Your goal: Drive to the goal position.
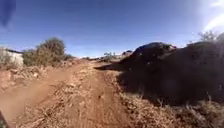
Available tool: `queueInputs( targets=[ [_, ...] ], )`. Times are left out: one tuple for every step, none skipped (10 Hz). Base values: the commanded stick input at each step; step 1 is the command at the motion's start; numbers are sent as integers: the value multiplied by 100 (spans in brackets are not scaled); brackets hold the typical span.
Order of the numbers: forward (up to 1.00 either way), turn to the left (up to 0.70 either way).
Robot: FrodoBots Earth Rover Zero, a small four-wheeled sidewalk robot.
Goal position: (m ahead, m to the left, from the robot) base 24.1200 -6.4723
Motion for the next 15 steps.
queueInputs(
  targets=[
    [50,0],
    [50,0],
    [50,0],
    [50,50],
    [50,48],
    [50,26],
    [50,3],
    [50,0],
    [50,0],
    [50,0],
    [50,0],
    [50,0],
    [50,0],
    [50,0],
    [50,0]
  ],
)
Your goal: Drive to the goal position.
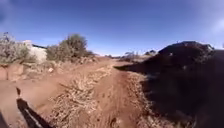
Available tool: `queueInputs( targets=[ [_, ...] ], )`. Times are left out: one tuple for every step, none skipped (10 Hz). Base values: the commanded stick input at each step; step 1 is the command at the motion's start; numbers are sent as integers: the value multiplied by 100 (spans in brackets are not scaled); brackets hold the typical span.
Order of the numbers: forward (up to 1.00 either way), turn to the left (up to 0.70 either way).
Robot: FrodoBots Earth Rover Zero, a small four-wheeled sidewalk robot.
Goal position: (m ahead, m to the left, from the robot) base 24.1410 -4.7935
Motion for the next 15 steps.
queueInputs(
  targets=[
    [50,0],
    [50,0],
    [50,0],
    [50,0],
    [50,0],
    [50,0],
    [50,0],
    [50,0],
    [50,0],
    [50,0],
    [50,0],
    [50,0],
    [50,0],
    [50,0],
    [50,0]
  ],
)
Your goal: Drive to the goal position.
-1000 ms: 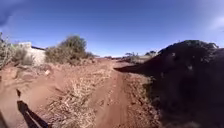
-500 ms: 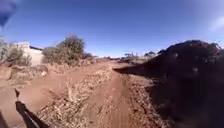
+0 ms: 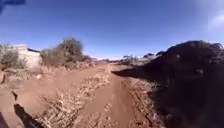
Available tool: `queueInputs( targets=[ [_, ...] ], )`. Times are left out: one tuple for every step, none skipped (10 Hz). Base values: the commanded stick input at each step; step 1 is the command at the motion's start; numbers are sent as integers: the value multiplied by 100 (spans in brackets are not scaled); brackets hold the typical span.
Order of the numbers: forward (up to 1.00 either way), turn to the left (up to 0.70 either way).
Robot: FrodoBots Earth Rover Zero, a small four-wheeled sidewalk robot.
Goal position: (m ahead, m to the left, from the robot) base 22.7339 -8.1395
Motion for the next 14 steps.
queueInputs(
  targets=[
    [50,0],
    [50,0],
    [50,0],
    [50,0],
    [50,0],
    [50,0],
    [50,0],
    [50,0],
    [50,0],
    [50,0],
    [50,0],
    [50,0],
    [50,0],
    [50,0]
  ],
)
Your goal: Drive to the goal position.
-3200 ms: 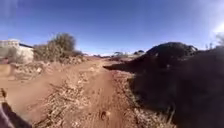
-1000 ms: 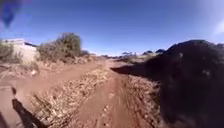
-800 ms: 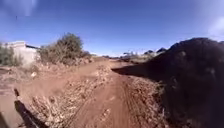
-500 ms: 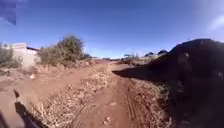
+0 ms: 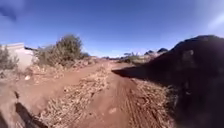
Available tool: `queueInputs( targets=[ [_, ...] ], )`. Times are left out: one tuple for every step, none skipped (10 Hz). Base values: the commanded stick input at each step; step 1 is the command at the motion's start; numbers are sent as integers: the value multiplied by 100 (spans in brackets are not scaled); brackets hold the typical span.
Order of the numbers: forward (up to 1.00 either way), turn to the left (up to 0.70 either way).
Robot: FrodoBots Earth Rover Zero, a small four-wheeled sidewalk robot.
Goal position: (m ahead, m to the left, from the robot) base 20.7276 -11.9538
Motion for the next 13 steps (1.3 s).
queueInputs(
  targets=[
    [50,0],
    [50,0],
    [50,0],
    [50,0],
    [50,0],
    [50,0],
    [50,0],
    [50,0],
    [50,-24],
    [50,-33],
    [50,-4],
    [50,0],
    [50,-14]
  ],
)
